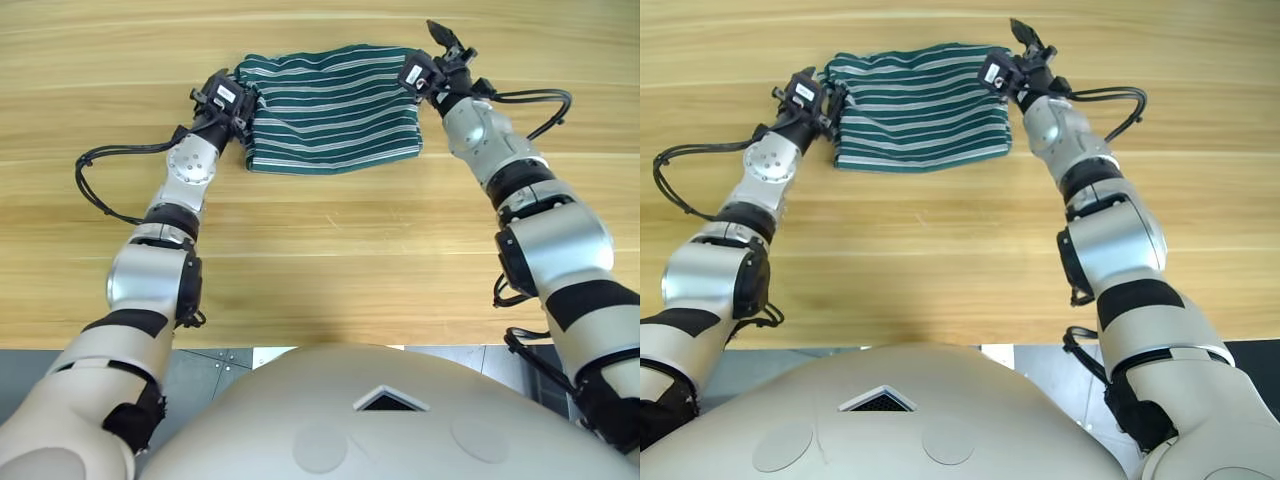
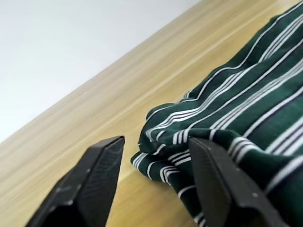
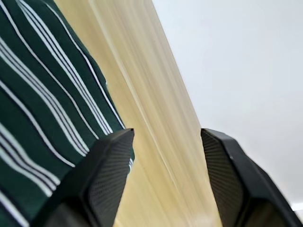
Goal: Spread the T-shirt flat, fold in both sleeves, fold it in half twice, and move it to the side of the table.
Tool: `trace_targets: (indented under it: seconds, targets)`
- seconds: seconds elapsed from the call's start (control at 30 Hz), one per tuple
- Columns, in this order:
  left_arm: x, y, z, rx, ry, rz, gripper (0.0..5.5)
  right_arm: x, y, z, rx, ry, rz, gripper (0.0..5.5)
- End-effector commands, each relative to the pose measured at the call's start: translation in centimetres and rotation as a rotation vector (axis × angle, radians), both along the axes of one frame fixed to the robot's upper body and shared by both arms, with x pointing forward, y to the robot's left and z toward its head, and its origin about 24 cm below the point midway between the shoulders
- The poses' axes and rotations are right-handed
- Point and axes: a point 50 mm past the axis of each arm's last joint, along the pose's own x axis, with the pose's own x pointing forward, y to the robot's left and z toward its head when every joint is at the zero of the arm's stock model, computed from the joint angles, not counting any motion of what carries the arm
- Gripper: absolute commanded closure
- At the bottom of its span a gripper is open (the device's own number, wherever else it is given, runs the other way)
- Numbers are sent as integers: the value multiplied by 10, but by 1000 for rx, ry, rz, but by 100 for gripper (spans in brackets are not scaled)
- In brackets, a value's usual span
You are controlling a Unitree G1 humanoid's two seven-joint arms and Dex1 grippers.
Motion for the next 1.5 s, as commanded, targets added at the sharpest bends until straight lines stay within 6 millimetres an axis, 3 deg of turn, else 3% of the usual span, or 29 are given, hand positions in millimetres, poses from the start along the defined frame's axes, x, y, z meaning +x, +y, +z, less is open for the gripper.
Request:
trace_targets:
  seconds: [0.03, 0.23, 0.3, 0.37, 0.5, 0.6, 0.7, 0.77, 0.83, 0.9, 1.0, 1.07, 1.2, 1.33, 1.43, 1.5]
  targets:
    - [8, 0, 3, -4, 22, 63, 235, -6, 38, 5, 19, -116, 161, 293]
    - [-19, 19, -21, -56, 46, 128, 135, -48, 106, -19, -80, -157, 538, 293]
    - [-26, 37, -23, -82, 20, 218, 95, -60, 127, -30, -186, -116, 651, 293]
    - [-29, 52, -17, -113, -34, 303, 59, -62, 134, -42, -336, -63, 695, 293]
    - [-25, 59, -4, -155, -131, 360, 14, -65, 124, -61, -570, -6, 748, 293]
    - [-23, 64, 3, -177, -163, 397, 14, -77, 109, -76, -663, 38, 847, 293]
    - [-18, 65, 8, -175, -166, 407, 14, -93, 71, -90, -717, 84, 953, 293]
    - [-14, 65, 10, -164, -155, 412, 14, -117, 27, -94, -702, 153, 1061, 293]
    - [-9, 59, 12, -155, -149, 397, 14, -151, -14, -85, -601, 237, 1115, 293]
    - [-4, 52, 15, -147, -150, 366, 14, -171, -47, -65, -501, 261, 1043, 293]
    - [2, 40, 18, -130, -146, 309, 14, -180, -89, -29, -405, 209, 788, 293]
    - [5, 34, 20, -119, -148, 277, 14, -176, -104, -6, -350, 142, 667, 293]
    - [8, 24, 27, -55, -181, 169, 14, -153, -102, 33, -214, -61, 561, 293]
    - [9, 1, 39, 5, -258, -48, 14, -131, -67, 72, 132, -335, 572, 293]
    - [0, -45, 42, 55, -321, -384, 14, -95, -54, 69, 253, -384, 404, 293]
    - [-22, -84, 25, 103, -288, -684, 14, -87, -48, 56, 248, -339, 373, 293]
